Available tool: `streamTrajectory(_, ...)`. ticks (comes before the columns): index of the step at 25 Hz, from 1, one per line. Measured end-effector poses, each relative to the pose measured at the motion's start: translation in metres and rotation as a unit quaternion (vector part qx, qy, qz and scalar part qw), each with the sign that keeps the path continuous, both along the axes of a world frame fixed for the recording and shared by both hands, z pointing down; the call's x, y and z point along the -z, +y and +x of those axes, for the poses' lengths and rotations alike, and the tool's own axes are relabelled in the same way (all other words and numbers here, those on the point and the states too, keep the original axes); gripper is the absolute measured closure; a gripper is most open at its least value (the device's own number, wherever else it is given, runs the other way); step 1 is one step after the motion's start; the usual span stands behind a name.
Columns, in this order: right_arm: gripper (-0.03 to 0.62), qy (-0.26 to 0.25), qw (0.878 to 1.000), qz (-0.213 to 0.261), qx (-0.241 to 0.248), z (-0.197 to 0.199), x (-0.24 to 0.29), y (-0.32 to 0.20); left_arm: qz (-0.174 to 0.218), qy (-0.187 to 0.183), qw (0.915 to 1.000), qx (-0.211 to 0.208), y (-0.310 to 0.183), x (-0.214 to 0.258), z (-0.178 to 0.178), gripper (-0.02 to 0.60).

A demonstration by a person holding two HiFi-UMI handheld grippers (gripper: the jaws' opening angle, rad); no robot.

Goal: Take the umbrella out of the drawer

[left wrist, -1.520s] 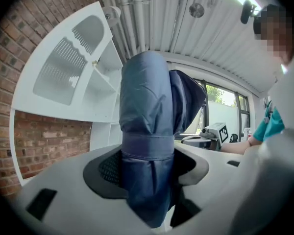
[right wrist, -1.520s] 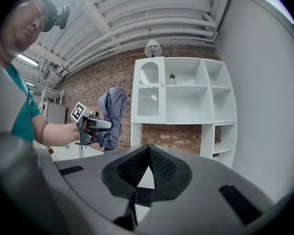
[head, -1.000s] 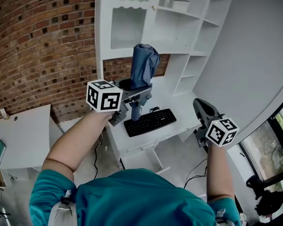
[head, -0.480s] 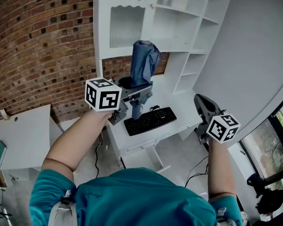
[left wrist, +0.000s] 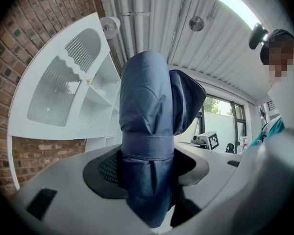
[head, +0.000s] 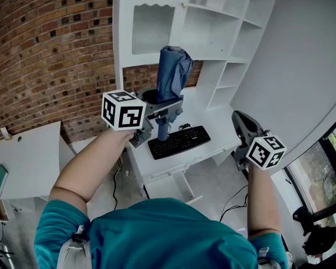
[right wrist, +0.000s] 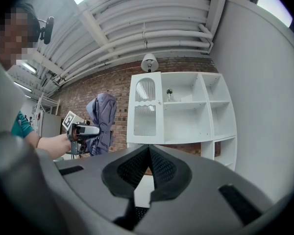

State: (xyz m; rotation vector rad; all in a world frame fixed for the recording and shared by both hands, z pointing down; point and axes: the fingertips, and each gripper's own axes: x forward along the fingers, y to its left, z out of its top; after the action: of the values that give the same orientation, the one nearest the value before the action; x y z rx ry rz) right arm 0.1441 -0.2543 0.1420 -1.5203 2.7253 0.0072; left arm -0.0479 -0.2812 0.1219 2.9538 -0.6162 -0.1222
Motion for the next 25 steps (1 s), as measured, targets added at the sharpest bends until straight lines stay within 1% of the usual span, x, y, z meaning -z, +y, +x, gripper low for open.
streamTrajectory(6, 0.572, 0.002, 1.000, 0.004, 0.001, -0.0019, 0.0012, 0.0003, 0.000, 0.000, 1.0000, -0.002, 0.0008, 0.0001, 0.0003, 0.318)
streamTrajectory(11, 0.574, 0.017, 1.000, 0.008, -0.002, -0.0035, 0.0020, 0.0009, 0.000, 0.001, 1.0000, -0.003, 0.0009, 0.0015, 0.0010, 0.318)
streamTrajectory(25, 0.574, 0.020, 1.000, 0.008, 0.001, -0.0062, 0.0021, 0.0043, 0.004, 0.001, 1.0000, -0.005, 0.0039, 0.0036, 0.0011, 0.318)
